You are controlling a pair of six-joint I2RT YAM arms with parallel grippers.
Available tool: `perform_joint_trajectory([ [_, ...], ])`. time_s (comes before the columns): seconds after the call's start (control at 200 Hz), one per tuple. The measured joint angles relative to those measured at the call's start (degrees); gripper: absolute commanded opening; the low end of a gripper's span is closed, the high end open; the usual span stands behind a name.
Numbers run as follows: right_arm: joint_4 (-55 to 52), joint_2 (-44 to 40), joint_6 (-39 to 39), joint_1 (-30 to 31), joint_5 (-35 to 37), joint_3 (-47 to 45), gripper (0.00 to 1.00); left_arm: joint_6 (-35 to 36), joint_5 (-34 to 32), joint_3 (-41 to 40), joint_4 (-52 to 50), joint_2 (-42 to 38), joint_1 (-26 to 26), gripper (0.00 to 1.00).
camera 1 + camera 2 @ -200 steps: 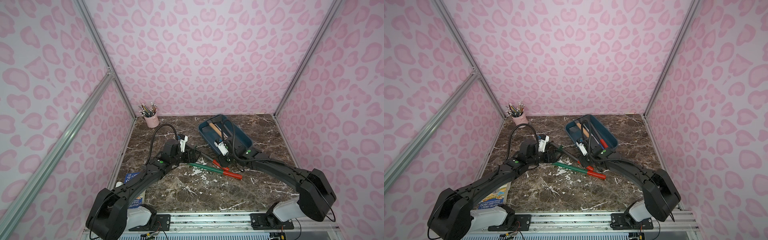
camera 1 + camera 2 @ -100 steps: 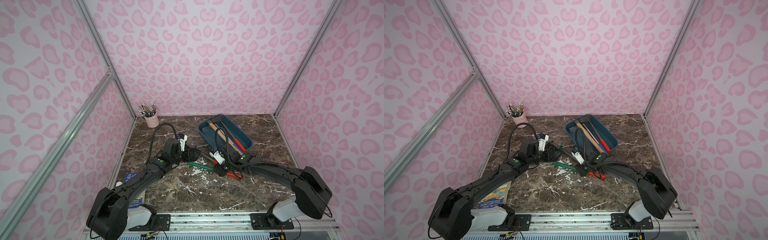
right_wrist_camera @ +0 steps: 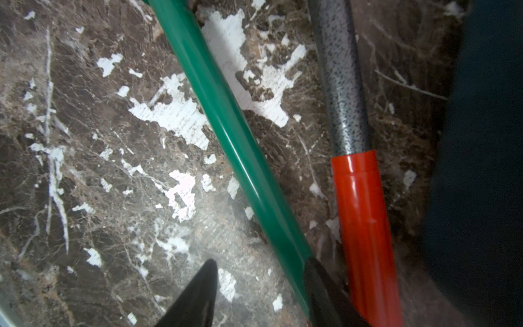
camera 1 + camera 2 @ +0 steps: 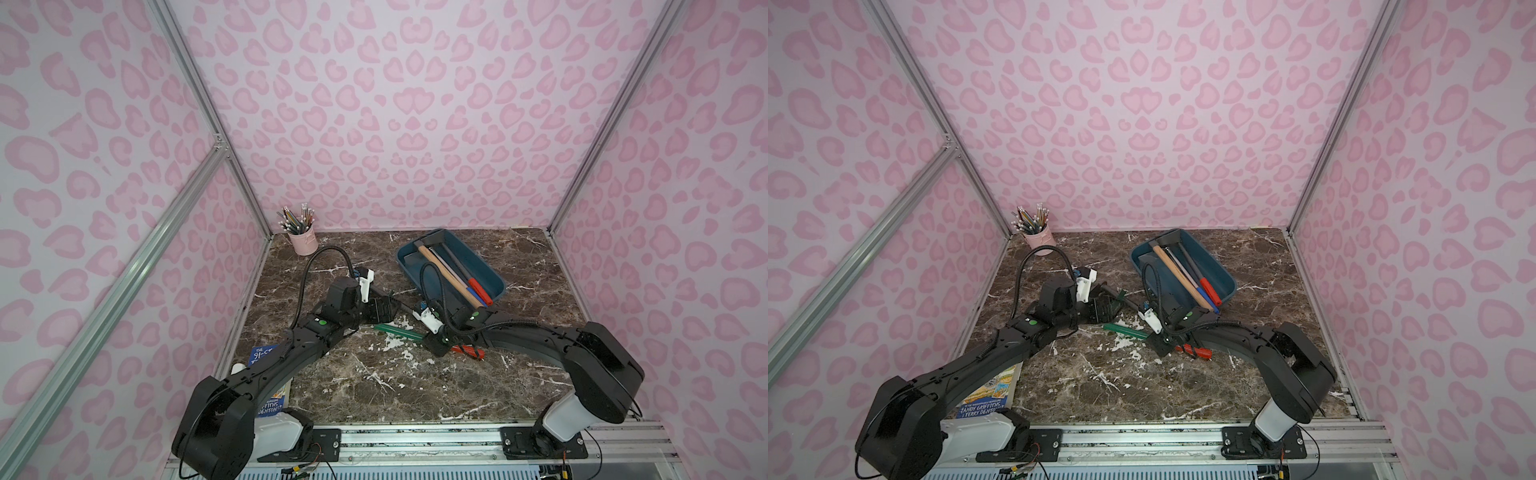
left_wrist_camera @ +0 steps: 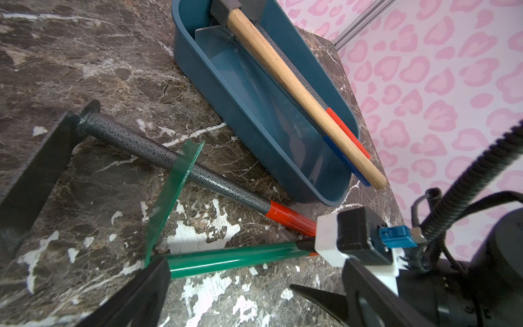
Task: Put the small hoe into the storage box
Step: Pick up the hoe from the center of the board.
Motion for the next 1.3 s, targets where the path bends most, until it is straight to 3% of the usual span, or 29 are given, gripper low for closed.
perform_joint_trajectory([
  [0.715,3.1,7.0,-2.7,-0.5,1.5,2.3,0.48,0.7,-0.8,-0.5,-1.6,-1.0,0.0,0.98],
  [1.3,5.2,8.6,-4.2,-0.3,0.4,2.6,0.26,1.0,-0.8,-0.5,-2.4,-1.3,0.0,0.98],
])
